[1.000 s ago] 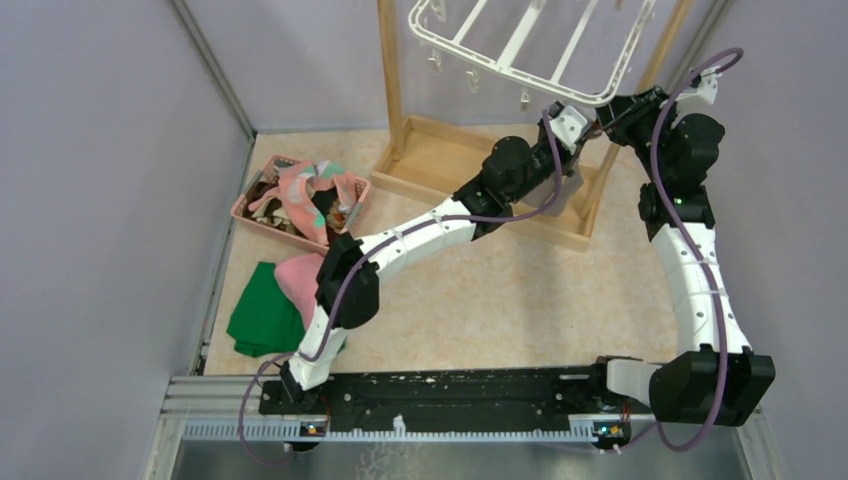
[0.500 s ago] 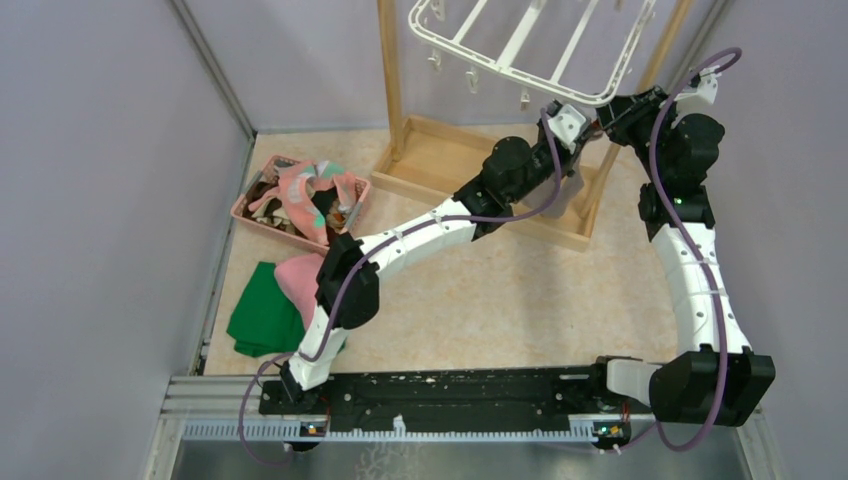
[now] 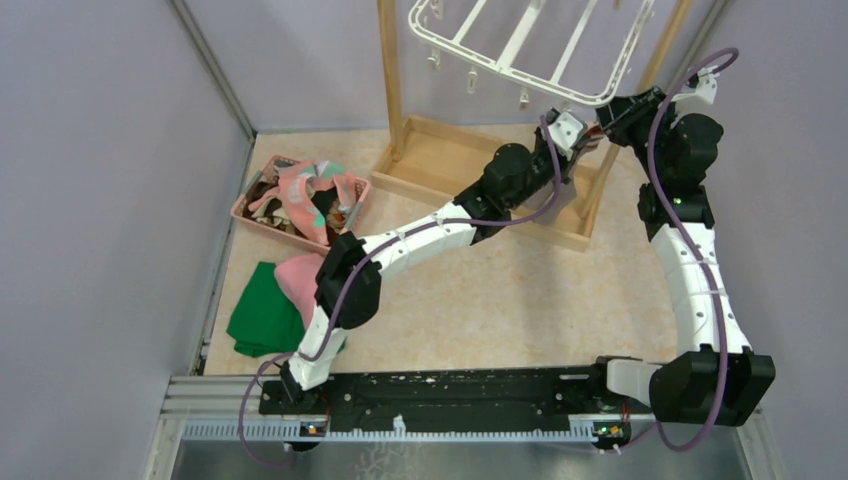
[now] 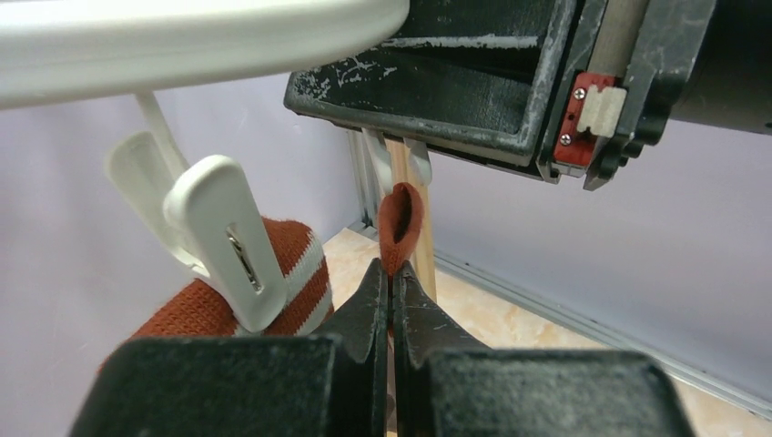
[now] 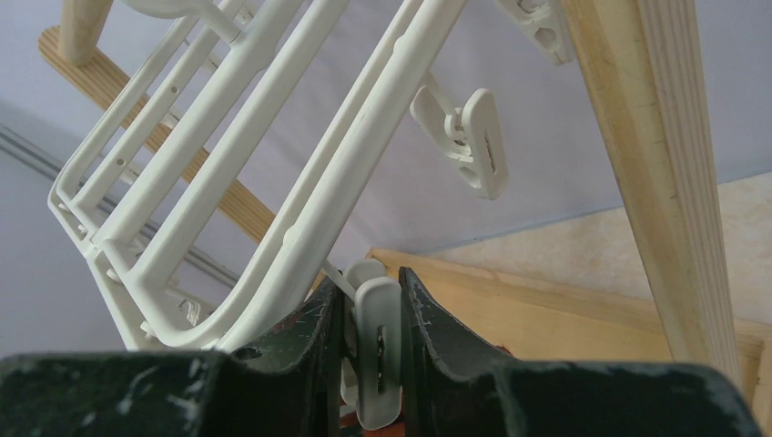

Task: Clip the socks to the hanger
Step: Clamp the sock onto the hanger.

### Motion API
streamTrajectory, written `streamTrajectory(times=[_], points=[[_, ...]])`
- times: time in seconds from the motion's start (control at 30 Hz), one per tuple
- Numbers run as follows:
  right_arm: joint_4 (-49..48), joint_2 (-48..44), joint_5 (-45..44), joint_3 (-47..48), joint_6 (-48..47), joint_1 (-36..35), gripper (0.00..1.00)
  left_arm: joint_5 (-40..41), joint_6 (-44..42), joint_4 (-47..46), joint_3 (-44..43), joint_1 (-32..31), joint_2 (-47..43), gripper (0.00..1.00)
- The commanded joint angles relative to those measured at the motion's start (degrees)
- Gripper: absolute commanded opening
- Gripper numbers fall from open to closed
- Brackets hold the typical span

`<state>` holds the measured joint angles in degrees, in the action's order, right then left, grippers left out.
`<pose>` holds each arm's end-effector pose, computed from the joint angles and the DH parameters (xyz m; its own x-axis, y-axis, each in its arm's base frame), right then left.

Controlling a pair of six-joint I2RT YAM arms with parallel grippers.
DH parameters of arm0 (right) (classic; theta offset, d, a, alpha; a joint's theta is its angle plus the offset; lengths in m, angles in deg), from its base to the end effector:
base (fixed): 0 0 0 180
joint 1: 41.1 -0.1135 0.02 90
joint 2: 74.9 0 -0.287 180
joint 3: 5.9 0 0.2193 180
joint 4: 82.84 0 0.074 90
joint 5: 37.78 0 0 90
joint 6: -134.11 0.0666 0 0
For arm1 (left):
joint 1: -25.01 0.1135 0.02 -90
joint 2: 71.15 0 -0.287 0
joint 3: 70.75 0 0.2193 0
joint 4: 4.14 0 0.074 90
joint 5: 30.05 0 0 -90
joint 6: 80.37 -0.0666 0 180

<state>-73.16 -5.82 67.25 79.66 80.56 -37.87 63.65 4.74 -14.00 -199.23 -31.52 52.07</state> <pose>0.2657 0.0023 0.4602 -0.0253 0.5761 -0.8170 -0.2333 0.7913 0.5652 0.2965 -0.4408 0.4103 0.2114 -0.1655 -0.9633 0.7829 0.6187 0.0655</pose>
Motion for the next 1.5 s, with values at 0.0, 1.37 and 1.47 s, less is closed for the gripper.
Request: streamTrajectory(times=[0.0, 1.37, 1.47], points=[[-0.8, 0.0, -0.1, 1.5, -0.9, -0.5, 0.0, 1.0, 0.6, -3.3, -0.6, 0.0, -4.6, 0.0], [-0.7, 0.4, 0.0, 1.8, -1.0, -0.7, 0.0, 0.2, 2.7, -3.9, -5.8, 0.0, -4.4, 0.0], [-0.8, 0.4, 0.3, 1.8, -1.0, -0.8, 0.0, -0.1, 2.9, -3.7, -5.8, 0.0, -4.3, 0.0]])
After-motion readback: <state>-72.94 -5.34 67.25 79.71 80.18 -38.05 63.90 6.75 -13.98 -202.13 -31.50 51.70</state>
